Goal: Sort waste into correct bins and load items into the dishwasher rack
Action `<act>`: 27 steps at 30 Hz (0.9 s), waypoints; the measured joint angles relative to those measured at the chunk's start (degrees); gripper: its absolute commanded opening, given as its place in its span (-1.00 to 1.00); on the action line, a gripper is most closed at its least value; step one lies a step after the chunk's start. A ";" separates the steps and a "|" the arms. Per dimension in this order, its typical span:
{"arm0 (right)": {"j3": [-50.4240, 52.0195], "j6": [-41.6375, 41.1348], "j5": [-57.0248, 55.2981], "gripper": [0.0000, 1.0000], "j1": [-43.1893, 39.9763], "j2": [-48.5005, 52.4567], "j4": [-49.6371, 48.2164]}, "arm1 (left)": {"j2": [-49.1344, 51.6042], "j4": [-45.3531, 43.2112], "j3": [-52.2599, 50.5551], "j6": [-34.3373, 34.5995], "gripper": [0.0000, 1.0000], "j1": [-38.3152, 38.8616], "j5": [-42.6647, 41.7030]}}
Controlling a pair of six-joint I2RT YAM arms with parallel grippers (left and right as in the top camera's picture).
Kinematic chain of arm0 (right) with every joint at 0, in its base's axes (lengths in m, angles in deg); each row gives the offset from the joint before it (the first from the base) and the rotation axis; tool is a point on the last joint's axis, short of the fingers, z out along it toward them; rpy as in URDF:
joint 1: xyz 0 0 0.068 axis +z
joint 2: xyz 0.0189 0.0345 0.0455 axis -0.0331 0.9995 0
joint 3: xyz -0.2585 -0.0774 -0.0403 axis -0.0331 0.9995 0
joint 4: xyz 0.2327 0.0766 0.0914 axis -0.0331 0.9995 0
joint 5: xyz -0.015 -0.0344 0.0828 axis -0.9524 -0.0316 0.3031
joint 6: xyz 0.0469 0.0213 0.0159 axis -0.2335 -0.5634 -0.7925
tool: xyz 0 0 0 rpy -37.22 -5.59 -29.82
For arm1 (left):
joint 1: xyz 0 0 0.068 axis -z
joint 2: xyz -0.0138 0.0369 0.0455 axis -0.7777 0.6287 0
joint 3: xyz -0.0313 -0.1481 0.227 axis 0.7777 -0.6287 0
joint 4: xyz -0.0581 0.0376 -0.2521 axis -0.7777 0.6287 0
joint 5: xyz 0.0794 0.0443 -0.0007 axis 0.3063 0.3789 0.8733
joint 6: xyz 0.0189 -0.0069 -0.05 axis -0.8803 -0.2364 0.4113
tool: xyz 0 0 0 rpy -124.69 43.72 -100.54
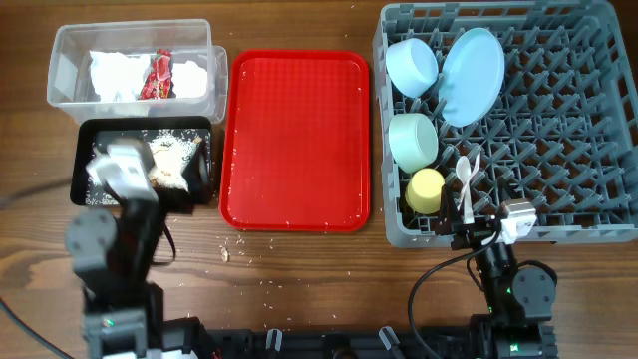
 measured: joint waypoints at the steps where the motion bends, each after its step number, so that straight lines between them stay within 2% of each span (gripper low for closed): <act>1: 0.00 0.00 0.00 1.00 0.00 0.02 -0.04 | -4.92 -2.84 -6.64 0.15 1.00 0.13 0.09; 5: 0.04 0.00 -0.02 0.99 0.00 -0.09 -0.02 | -17.97 -7.96 -21.66 0.44 1.00 0.31 1.33; 11: 0.04 0.00 0.00 0.99 0.00 -0.09 0.00 | -29.35 -8.66 -30.95 0.44 1.00 2.32 5.73; 16: 0.07 0.00 0.00 1.00 0.00 -0.11 0.00 | -33.66 -4.79 -33.03 0.44 1.00 2.38 8.37; 27: 0.04 0.00 0.00 0.99 0.00 -0.11 0.00 | -33.81 -4.72 -33.03 0.46 1.00 2.38 9.33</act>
